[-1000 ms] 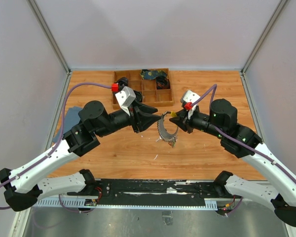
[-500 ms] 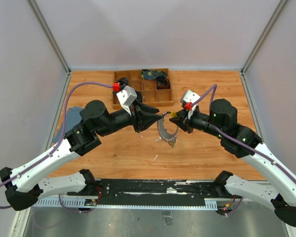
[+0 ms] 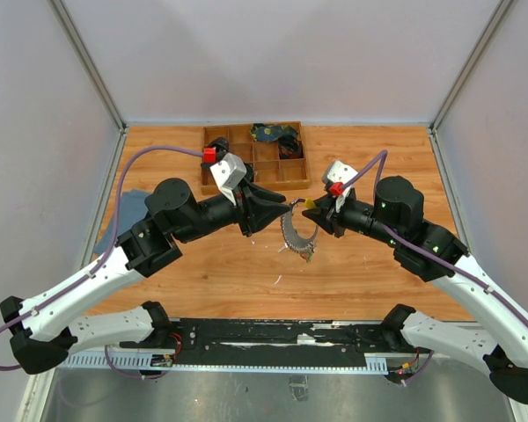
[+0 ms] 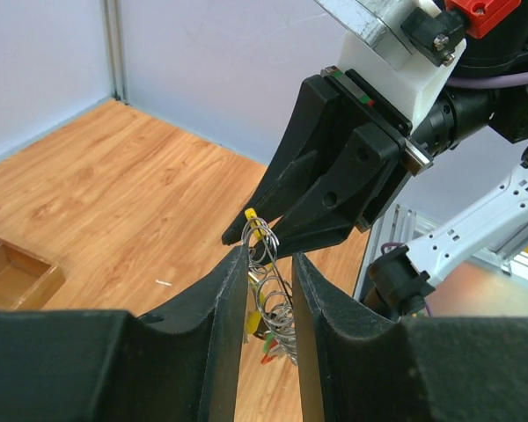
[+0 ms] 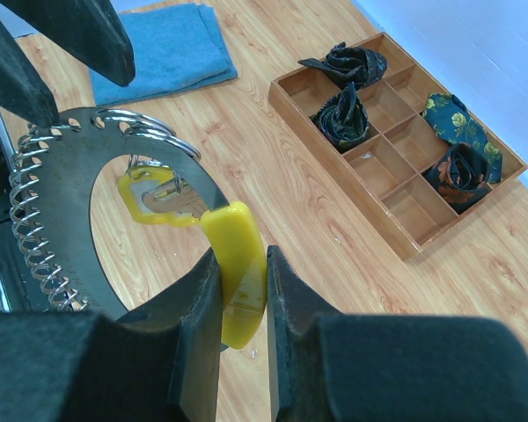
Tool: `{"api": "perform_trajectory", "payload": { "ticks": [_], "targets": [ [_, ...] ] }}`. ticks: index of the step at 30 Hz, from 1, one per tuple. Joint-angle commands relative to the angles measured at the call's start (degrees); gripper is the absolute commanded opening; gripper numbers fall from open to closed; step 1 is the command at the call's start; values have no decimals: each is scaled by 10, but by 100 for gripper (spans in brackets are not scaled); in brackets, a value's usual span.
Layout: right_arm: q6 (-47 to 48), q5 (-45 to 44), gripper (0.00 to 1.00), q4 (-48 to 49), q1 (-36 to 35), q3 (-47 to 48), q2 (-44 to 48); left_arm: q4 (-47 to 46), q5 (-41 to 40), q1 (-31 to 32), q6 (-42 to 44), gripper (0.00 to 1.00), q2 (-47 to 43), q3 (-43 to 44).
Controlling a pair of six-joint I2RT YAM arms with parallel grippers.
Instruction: Put the keys on the keyring
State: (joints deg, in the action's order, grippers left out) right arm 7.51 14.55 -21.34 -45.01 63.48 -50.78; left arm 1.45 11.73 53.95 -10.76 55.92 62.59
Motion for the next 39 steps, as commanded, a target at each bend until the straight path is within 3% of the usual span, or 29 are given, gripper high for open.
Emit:
{"api": "perform_trajectory", "payload": {
  "ticks": [1,7,16,39],
  "targets": [
    [3,3,1,20,-9,5,11,-4,8,8,2,32,6,8],
    [4,1,1,20,-9,6,11,-1,6,9,3,31,9,8],
    [5,0,1,20,-9,7,14,8,-6,9,10,22,3,12],
    [8,2,1,23,-9,4,18,28,-33,9,28,20,-18,16]
  ]
}}
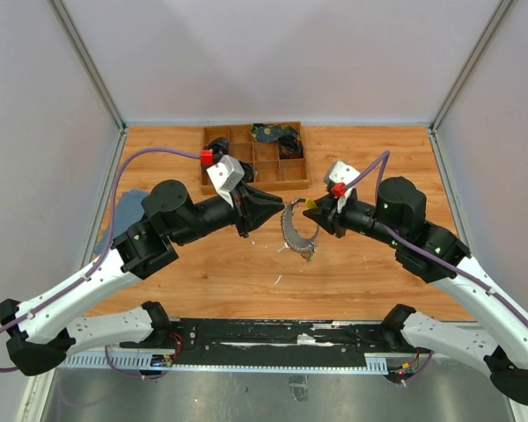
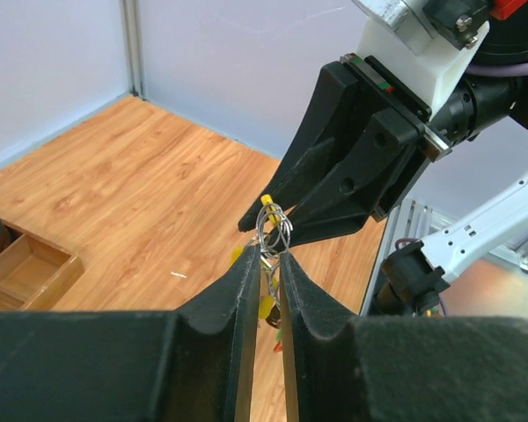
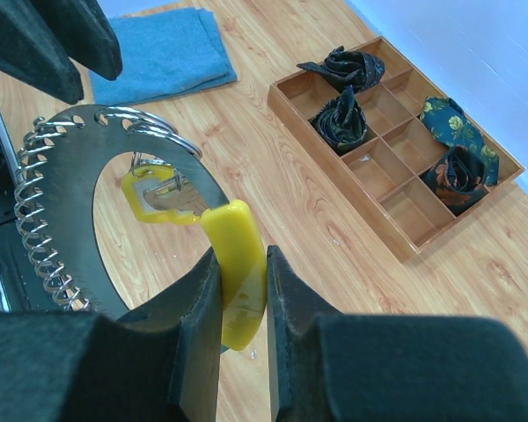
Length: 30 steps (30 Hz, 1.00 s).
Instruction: Put the keys on the keyring
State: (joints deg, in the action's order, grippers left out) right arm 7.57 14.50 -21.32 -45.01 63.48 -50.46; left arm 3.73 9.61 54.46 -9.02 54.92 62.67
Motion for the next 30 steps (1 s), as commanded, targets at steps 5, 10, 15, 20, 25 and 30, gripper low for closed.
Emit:
{"api": "perform_trajectory", "payload": {
  "ticks": [5,10,15,20,25,30],
  "targets": [
    [7,0,1,23,-9,1,19,5,-6,4,7,20,-7,9],
    [13,-8,1,39,-9,-10,28,0,-1,3,6,21,-16,3],
    [36,9,1,105,-9,-55,66,-20,7,4,17,29,-42,-20],
    [65,61,1,178,-9,-99,111,-24,25,4,55,41,-55,-25],
    [72,134,0,200,-8,-113,137,-12,-2,13,94,44,-59,-9],
    [18,238,0,200,39,-109,107,-23,-39,30,107,46,-79,-20]
  ]
}}
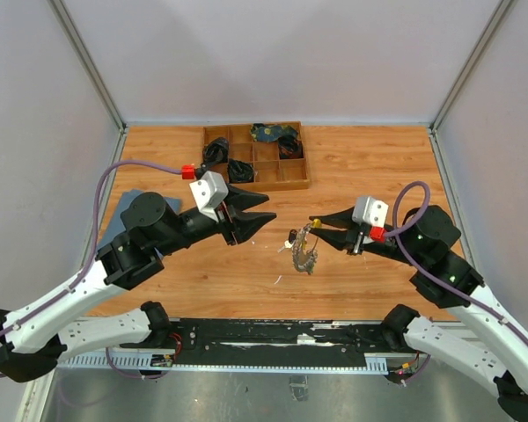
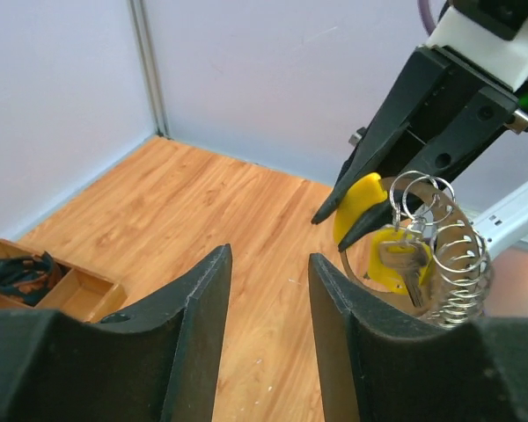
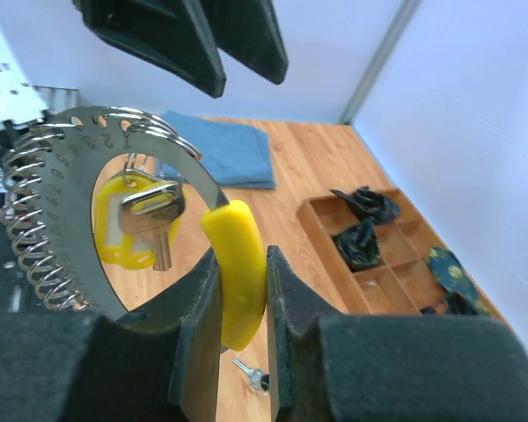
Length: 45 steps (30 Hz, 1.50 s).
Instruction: Put the keys on the keyring
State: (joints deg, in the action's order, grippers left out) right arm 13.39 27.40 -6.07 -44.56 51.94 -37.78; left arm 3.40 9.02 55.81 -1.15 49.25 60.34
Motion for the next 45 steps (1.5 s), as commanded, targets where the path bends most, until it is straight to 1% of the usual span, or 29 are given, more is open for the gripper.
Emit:
{"api": "perform_trajectory", "payload": {
  "ticks": [1,5,8,12,15,18,22,24,27,32,35,38,41,45],
  "targets": [
    [-64,142,1,60,56,6,-32,-18,-40,21,31,46,-25,4],
    [-126,244,1,111,116,1,-65,-6,-85,54,51,45,-34,2],
    [-153,299,1,123,135,4,-82,9,-153,94,77,43,-28,9],
    [-177,336,0,123,146,12,-97,-2,-253,156,115,40,-13,5],
    [-184,351,1,119,151,16,-97,-32,-305,181,146,40,-16,-11],
    [-192,374,1,105,153,25,-101,-49,-317,185,170,40,-21,-21],
    [-196,398,1,71,153,41,-110,-76,-300,188,184,40,-27,-38],
    [-196,402,1,61,153,48,-112,-93,-295,200,198,40,-29,-48],
    [-199,405,1,51,153,56,-115,-144,-324,242,243,39,-35,-77],
    [-203,411,1,30,153,71,-124,-269,-397,344,370,39,-43,-137],
    [-205,413,1,23,153,78,-127,-340,-431,384,431,39,-37,-166],
    [-206,421,1,15,153,84,-129,-410,-458,399,476,38,-24,-184],
    [-205,424,0,8,153,84,-128,-454,-474,402,502,38,-18,-191],
    [-206,426,1,6,153,81,-126,-464,-465,405,514,38,-9,-185]
  ]
}}
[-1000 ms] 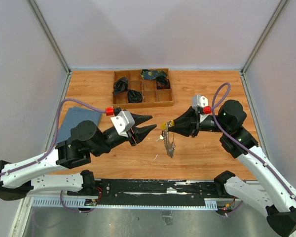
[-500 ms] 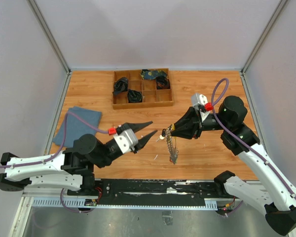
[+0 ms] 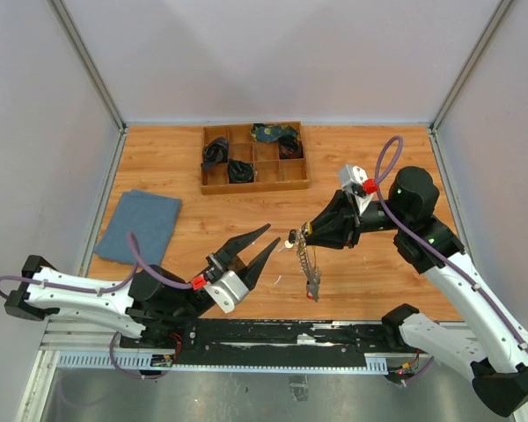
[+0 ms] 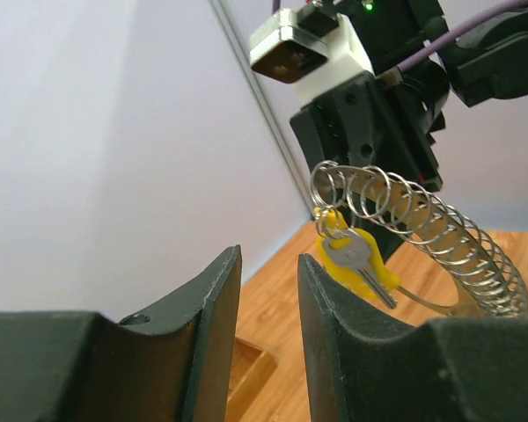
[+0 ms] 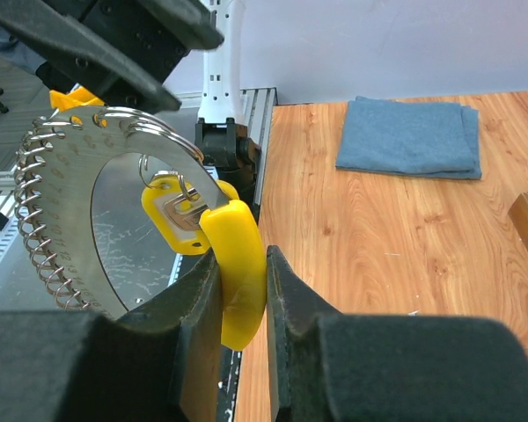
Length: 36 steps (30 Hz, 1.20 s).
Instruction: Put the keys on the keyring
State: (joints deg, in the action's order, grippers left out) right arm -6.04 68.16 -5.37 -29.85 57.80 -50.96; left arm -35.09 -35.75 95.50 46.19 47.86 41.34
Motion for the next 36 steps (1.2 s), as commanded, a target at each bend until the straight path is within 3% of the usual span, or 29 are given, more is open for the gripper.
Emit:
{"api": "perform_trajectory", "payload": {
  "ticks": [1,36],
  "targets": [
    [-12,18,1,-1,6,22,6,-80,-13,9,42,38,8,7],
    [-15,10,1,2,6,17,9,-131,-11,33,72,37,77,26]
  ]
}}
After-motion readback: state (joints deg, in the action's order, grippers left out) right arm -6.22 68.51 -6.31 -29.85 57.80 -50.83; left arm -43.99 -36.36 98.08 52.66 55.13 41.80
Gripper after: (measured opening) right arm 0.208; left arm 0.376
